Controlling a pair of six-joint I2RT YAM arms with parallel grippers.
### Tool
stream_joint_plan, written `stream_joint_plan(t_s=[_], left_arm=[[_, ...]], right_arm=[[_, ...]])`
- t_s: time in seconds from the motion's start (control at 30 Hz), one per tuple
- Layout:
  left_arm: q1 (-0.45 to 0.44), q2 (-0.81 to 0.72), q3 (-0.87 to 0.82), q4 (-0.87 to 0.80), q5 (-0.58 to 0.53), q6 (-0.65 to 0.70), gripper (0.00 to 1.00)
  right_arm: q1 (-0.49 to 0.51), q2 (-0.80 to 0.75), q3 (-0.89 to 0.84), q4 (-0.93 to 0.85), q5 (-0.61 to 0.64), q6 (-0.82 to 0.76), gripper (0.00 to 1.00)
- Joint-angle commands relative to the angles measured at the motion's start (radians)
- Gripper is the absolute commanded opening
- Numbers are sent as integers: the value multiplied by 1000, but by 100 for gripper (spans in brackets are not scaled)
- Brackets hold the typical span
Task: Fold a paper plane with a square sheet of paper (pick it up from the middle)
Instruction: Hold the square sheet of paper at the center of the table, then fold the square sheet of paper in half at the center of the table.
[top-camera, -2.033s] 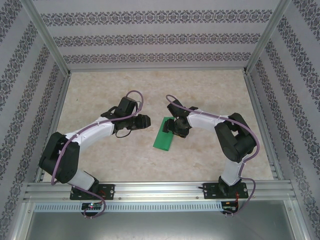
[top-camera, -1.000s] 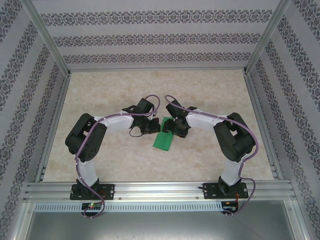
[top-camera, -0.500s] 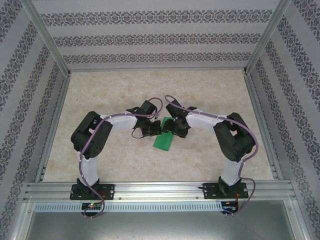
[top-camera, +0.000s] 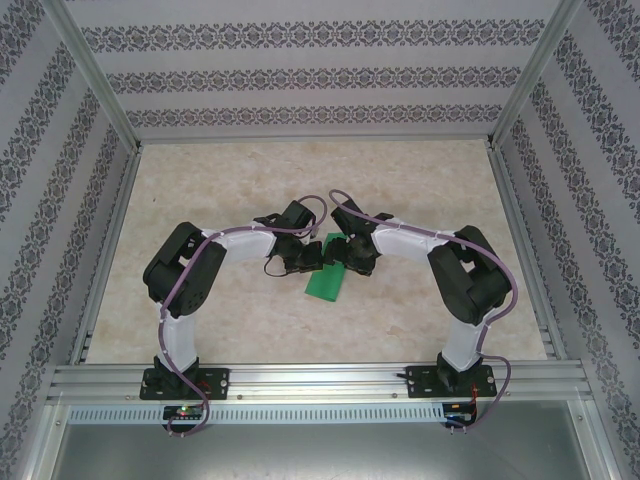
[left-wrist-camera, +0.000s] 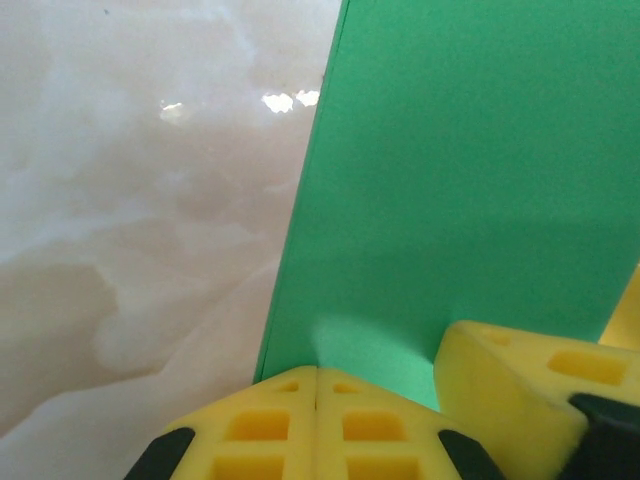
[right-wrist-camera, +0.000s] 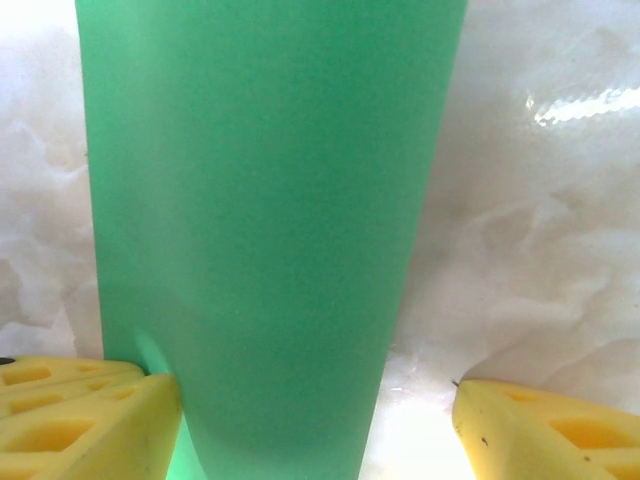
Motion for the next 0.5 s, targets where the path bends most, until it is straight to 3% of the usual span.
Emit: stream_joint_plan(t_s=[0.0,0.1,0.23,0.47], left_arm=[[-21,32,-1,-57,-60,29,0],[-20,32,2,-54,-55,31,0],[-20,36,16,-61,-44,42,0],[-28,42,26,-43,-9,47,0]], right_arm=[[7,-45,-32,84,19,-17,77],[-8,-124,-64,97,23,-12,78],[-23,-205,-122,126,45,15,72],[-25,-261,-209,338,-111,48,36]])
